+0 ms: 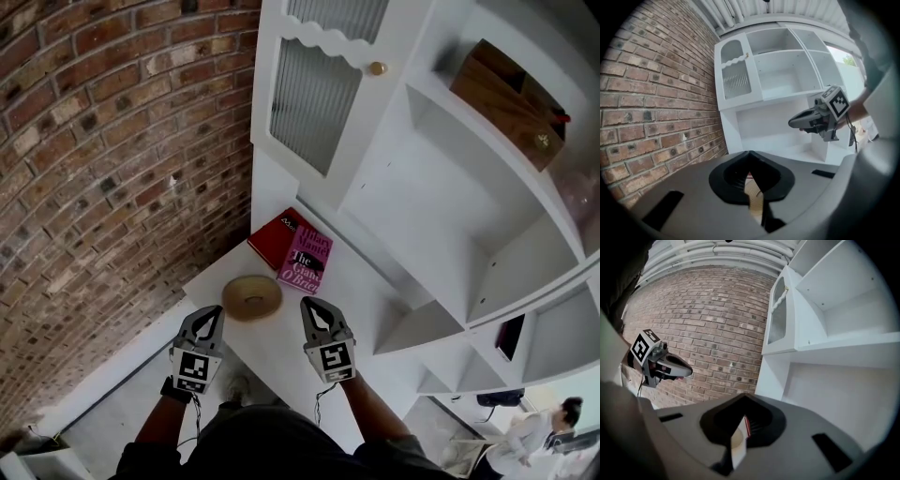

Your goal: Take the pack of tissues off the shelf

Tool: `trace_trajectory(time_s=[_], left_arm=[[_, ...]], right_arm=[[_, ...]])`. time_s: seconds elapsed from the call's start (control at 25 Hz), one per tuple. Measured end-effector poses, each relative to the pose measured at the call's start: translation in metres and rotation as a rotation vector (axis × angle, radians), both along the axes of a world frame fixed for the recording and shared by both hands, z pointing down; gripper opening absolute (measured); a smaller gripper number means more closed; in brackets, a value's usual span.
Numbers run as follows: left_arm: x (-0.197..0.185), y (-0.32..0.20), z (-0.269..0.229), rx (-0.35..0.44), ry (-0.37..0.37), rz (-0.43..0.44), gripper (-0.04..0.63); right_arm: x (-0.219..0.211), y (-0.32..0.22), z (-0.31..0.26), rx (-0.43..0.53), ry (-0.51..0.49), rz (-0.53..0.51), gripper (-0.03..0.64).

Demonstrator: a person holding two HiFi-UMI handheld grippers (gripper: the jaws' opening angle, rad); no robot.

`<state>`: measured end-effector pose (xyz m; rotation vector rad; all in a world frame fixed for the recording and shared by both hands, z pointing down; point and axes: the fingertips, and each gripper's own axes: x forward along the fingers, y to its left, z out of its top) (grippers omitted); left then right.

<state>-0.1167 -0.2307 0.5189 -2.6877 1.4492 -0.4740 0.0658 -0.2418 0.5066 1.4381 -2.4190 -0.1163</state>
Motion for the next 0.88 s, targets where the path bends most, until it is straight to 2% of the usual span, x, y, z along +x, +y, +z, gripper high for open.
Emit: trace_trajectory(time_s=[0.88], left_arm=[[0.009,0.011,0.002,-0.002,-0.011,0.017,0.002]], right_arm=[[-0.001,0.015,0.005,-0.014,-0.021,-0.005,0.000]])
